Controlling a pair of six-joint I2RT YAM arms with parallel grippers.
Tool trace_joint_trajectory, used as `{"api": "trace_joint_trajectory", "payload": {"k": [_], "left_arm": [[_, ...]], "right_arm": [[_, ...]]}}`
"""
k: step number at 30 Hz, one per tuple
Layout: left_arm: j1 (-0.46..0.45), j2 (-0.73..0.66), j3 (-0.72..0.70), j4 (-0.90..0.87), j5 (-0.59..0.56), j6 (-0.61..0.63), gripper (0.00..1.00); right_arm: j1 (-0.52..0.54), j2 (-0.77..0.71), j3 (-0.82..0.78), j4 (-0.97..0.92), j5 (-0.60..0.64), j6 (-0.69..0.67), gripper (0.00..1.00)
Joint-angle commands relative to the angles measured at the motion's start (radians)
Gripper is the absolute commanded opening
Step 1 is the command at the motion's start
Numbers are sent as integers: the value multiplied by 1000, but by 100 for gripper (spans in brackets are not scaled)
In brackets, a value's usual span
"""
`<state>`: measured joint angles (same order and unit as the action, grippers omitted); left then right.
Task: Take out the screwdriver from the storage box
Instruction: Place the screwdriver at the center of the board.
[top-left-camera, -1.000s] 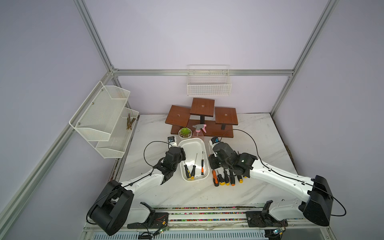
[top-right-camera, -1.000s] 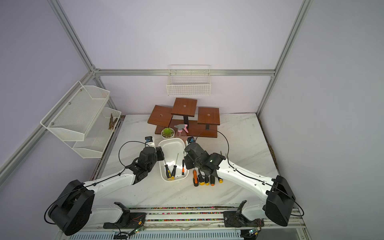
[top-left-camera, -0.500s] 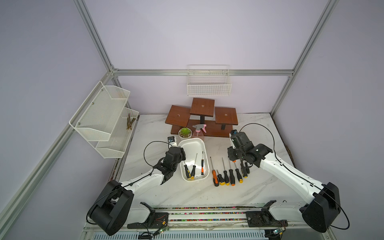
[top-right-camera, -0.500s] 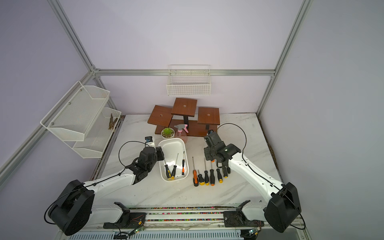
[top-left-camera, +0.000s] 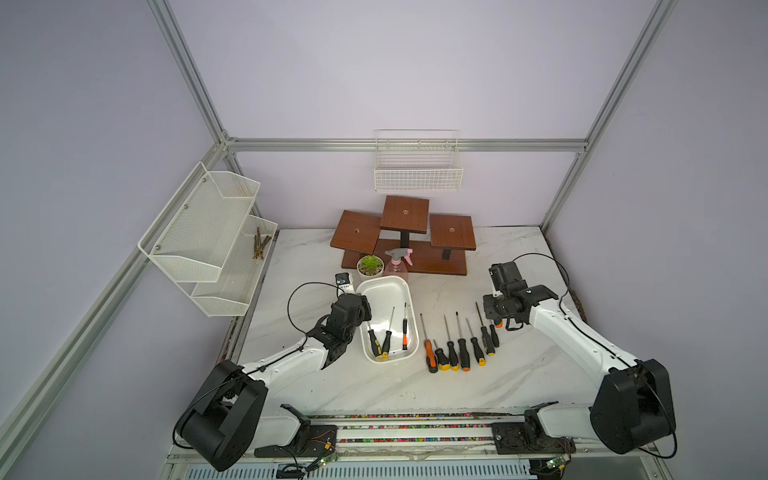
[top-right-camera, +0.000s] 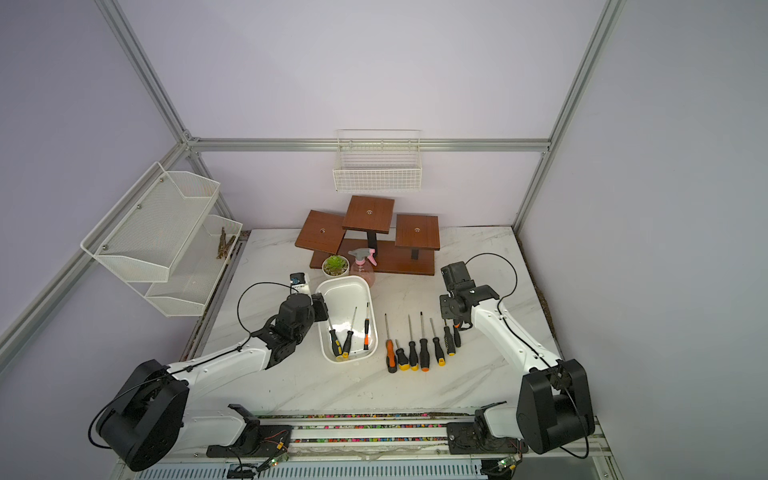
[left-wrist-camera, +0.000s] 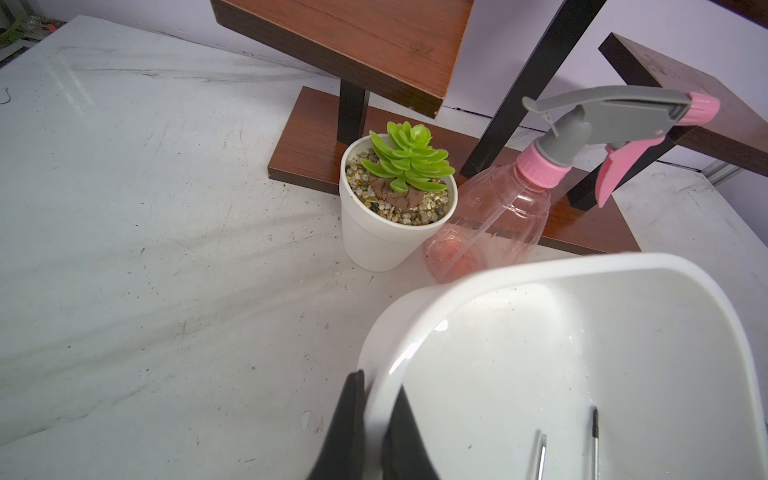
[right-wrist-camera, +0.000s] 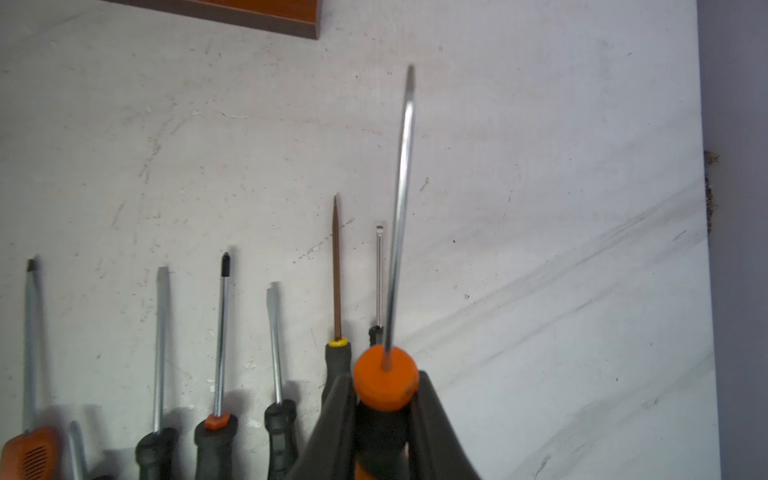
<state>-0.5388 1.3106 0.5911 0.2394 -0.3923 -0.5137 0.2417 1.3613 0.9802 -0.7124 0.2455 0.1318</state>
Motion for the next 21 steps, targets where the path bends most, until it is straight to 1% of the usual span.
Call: {"api": "trace_joint_trajectory", "payload": {"k": [1,10,21], "left_arm": [[-1,-13,-1,30,0,-3,0],[-1,-16,-3,31,0,-3,0],[-1,-16,-3,31,1,-3,0]], "right_arm": [[-26,23,-30,64,-5,-18,0],[-90,94,-66,102,-15,-37,0],[-136,172,-43,97,-41,-30,0]]}}
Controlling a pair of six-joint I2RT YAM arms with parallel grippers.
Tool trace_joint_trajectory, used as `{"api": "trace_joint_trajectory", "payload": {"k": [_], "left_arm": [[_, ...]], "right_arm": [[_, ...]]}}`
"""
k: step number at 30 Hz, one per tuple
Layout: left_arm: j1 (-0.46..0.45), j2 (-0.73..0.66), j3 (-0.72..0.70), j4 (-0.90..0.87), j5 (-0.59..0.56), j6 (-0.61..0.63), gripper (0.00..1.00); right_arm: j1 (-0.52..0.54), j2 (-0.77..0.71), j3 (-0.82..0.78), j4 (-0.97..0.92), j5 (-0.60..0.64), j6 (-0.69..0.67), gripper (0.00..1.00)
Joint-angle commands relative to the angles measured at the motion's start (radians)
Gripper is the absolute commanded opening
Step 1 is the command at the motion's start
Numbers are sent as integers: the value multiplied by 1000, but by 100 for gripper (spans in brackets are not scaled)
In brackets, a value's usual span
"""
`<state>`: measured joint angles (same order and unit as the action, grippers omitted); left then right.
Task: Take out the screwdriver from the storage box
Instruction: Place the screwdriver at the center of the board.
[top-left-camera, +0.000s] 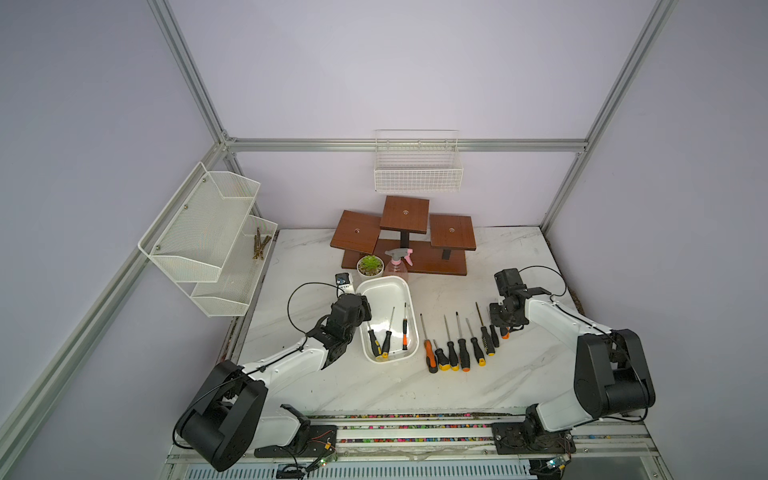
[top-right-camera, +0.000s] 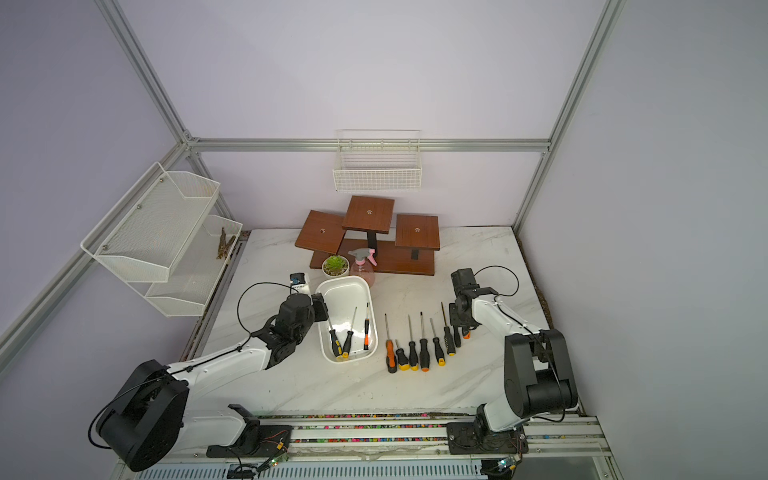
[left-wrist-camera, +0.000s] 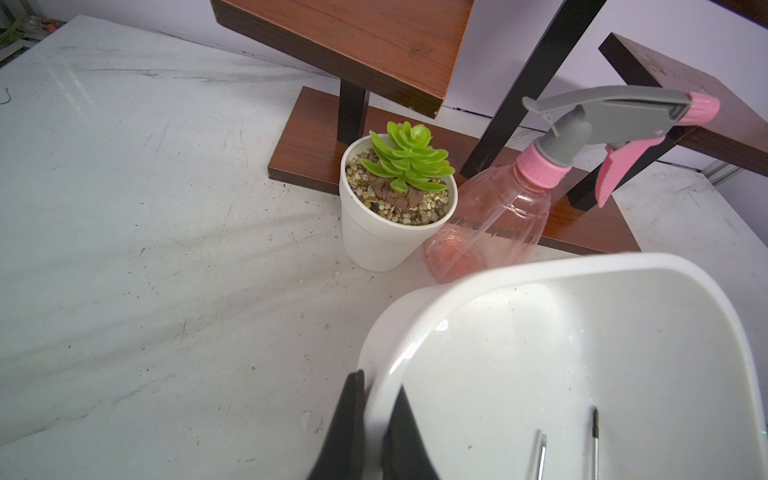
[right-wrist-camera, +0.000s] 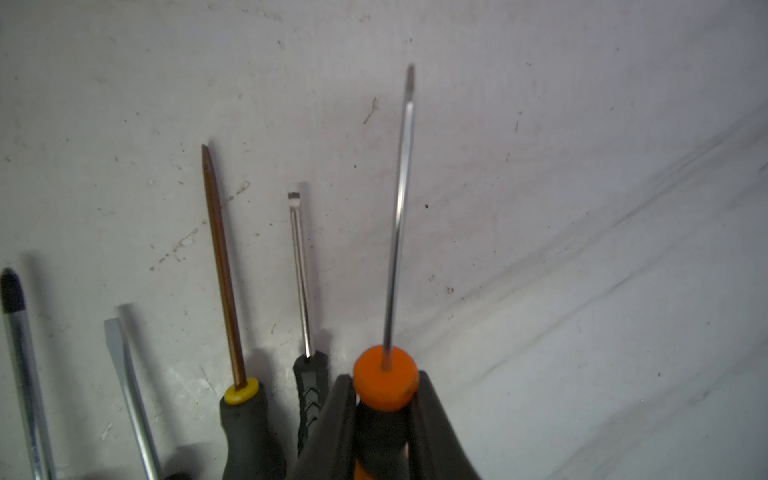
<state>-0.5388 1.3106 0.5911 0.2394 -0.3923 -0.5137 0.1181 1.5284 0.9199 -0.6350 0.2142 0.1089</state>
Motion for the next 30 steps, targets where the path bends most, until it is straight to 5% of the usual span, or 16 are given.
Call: {"api": "trace_joint_trajectory", "payload": {"k": [1,18,30], "left_arm": [[-1,-15,-3,31,1,-3,0],[-1,-18,-5,31,0,-3,0],[-1,-17,-5,31,1,-3,0]], "right_arm": [[-14,5,18,18,-13,-7,0],[-41,133,53,-14,-54,-15,0],[-51,121,59,-11,-72,-11,36]]}}
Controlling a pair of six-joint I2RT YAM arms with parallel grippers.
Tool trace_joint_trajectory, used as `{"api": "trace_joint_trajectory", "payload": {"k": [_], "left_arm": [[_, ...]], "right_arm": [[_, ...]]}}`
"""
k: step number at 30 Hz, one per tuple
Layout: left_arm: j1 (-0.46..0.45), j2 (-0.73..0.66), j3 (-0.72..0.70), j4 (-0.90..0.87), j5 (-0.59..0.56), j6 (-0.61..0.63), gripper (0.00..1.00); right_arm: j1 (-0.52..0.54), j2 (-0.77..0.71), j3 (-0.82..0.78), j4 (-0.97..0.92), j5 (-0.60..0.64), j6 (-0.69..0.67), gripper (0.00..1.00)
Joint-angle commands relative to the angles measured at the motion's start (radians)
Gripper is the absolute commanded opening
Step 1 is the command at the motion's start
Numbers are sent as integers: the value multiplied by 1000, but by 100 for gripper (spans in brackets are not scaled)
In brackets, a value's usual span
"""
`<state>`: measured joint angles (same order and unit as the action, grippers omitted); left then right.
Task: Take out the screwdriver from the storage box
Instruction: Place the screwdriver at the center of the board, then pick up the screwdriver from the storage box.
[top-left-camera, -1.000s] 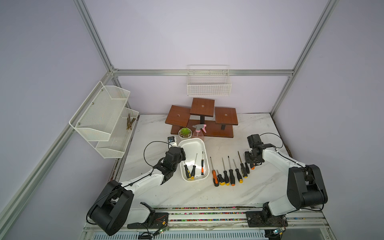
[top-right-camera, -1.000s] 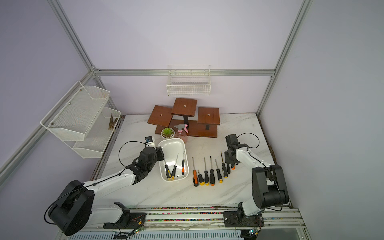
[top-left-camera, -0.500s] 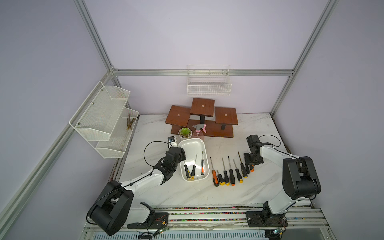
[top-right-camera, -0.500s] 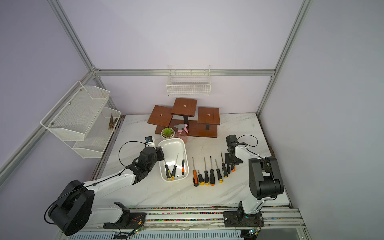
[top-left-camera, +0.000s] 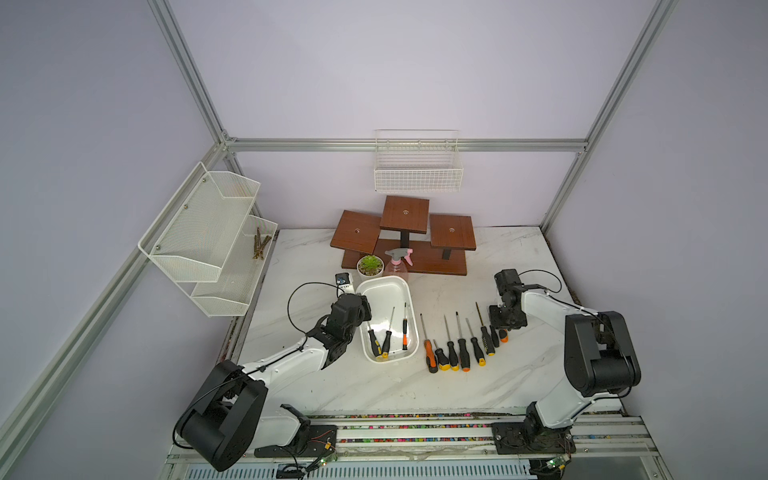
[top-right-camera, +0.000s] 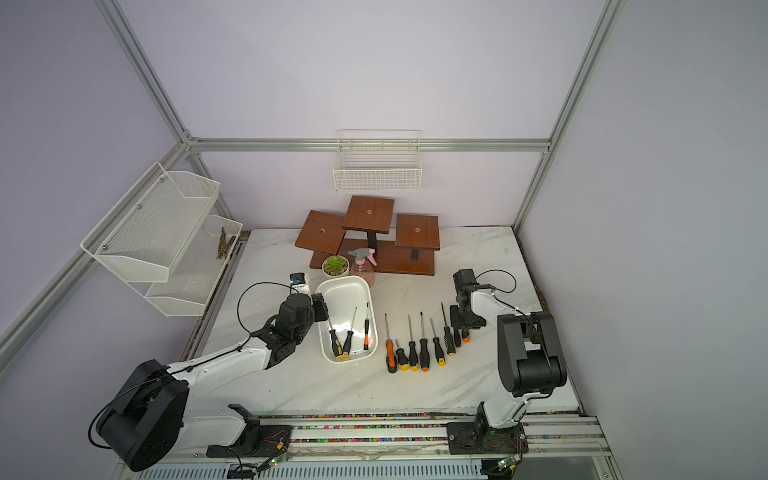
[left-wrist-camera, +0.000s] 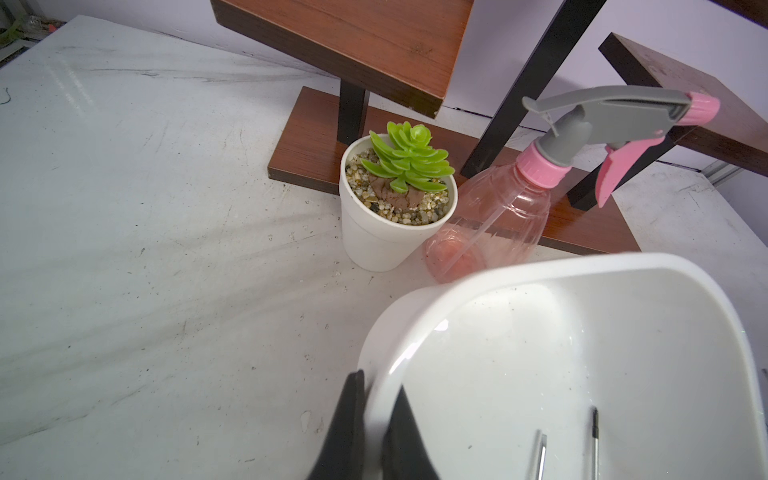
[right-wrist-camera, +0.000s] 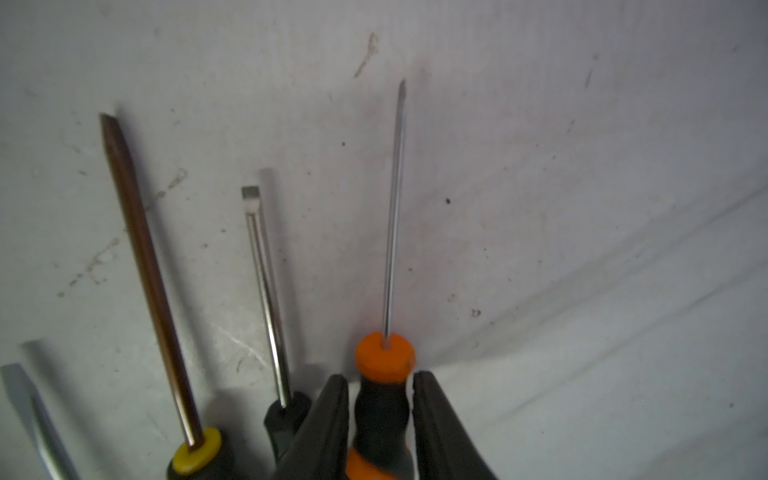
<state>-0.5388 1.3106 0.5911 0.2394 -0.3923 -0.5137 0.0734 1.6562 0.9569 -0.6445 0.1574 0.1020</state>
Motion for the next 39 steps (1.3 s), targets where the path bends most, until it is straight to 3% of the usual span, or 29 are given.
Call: {"api": "trace_joint_trajectory", "payload": {"k": [1,16,23,25,31,36,39], "left_arm": [[-1,-17,-5,31,1,-3,0],[-1,-9,1,30,1,-3,0],[-1,-1,7,24,4,-3,0],[-1,2,10,23,5,-3,0],[-1,9,18,21,10,1,0],[-1,7,15,18,11,0,0],[-1,9,15,21,13,1,0]], "right_arm": [[-9,-11,21,-1,-16,-3,38],[-9,-177,36,-20,-45,34,42],[31,-364,-16,-1,-186,92,47],[93,-413,-26,2,-177,140,47],[432,-474,3,23,-78,317,47],[697,-388,61,83,-12,429,47],[798,-297,109,117,7,457,47]]}}
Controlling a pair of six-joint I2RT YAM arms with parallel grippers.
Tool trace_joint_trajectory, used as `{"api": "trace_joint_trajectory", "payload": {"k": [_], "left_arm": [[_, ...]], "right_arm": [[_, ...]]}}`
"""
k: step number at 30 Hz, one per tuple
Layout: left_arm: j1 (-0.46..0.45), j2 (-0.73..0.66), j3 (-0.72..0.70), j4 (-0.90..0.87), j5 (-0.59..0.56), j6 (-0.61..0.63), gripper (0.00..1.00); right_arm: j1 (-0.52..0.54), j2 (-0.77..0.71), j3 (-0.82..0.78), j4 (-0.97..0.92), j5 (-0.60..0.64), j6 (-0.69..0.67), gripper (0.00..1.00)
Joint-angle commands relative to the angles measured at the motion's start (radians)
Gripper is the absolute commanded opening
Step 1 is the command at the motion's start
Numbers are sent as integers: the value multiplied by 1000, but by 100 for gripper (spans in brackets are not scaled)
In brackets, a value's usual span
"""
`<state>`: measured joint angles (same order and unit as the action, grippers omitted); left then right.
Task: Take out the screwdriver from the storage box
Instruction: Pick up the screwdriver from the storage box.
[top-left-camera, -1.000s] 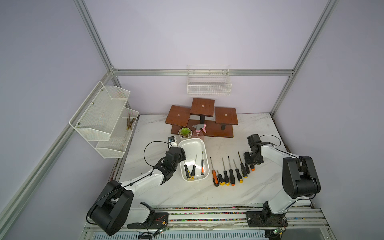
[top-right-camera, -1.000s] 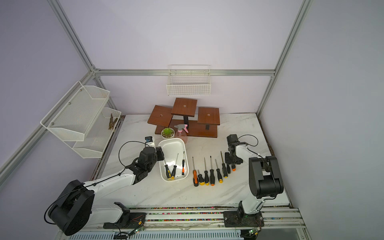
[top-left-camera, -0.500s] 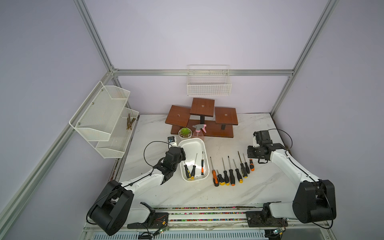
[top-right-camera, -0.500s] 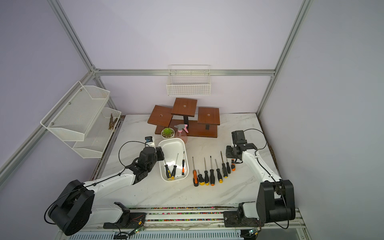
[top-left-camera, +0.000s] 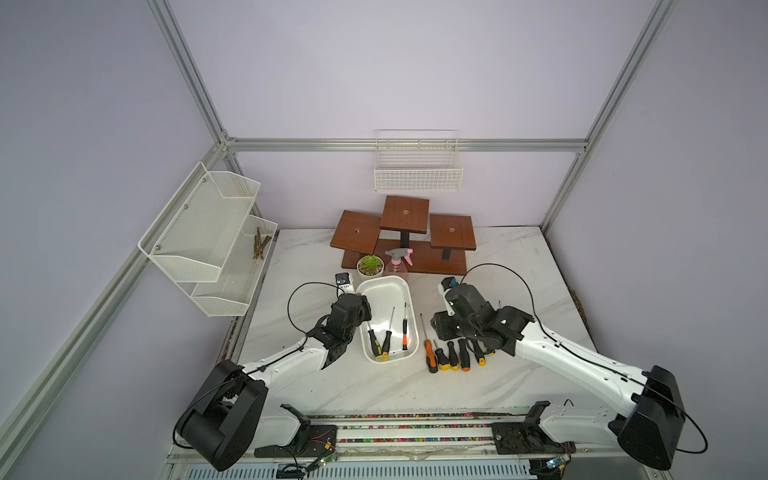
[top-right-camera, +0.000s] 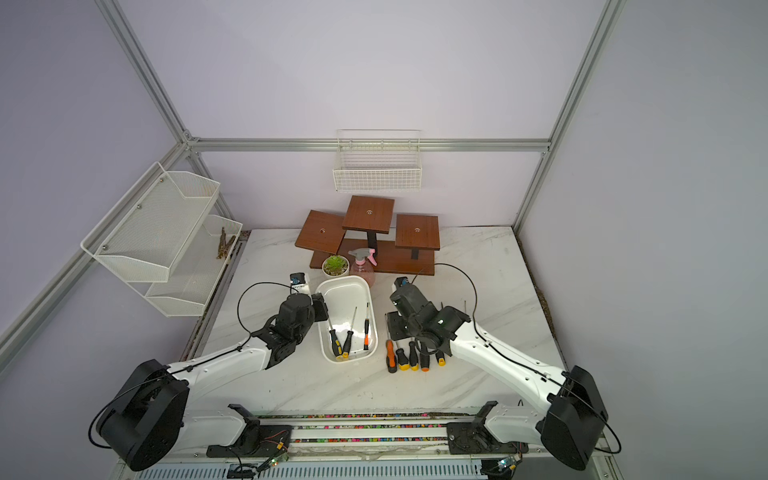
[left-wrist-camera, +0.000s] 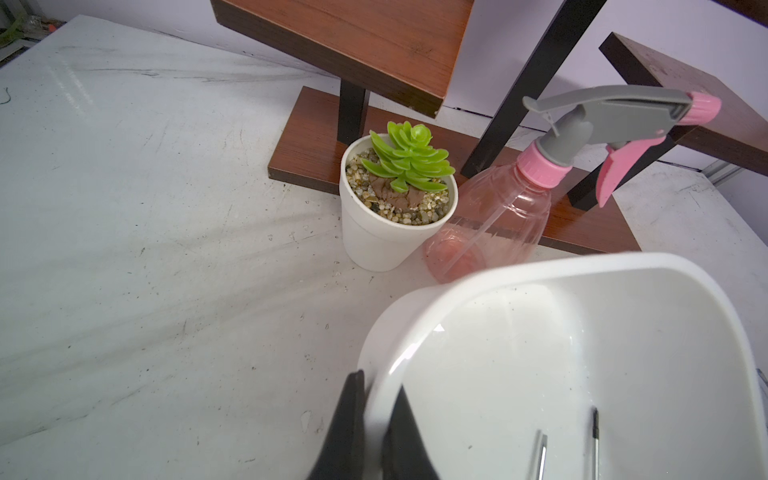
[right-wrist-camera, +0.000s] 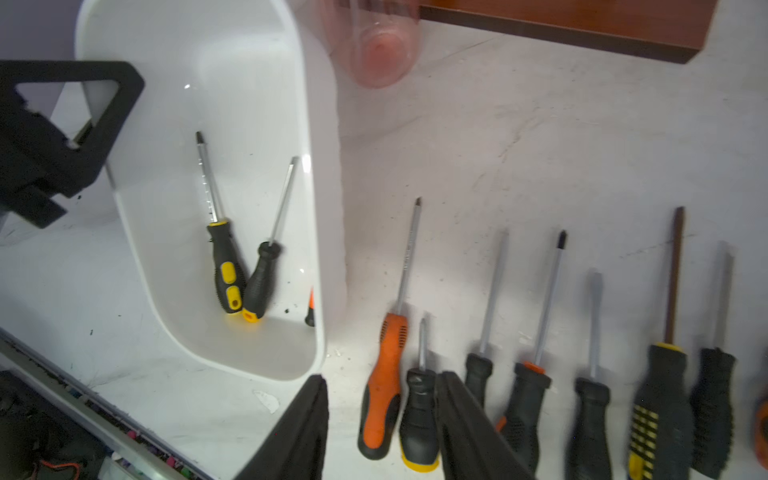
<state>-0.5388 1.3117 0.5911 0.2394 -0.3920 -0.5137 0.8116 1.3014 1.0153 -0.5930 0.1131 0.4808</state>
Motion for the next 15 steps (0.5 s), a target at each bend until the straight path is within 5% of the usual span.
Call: {"api": "trace_joint_trajectory", "payload": {"k": [1,15], "left_arm": [[0,8,15,20,12,1,0],[-1,0,9,21,5,-3,0]], "right_arm": [[80,85,62,75,53,85,47],[149,401,187,114,121,74,47]]}}
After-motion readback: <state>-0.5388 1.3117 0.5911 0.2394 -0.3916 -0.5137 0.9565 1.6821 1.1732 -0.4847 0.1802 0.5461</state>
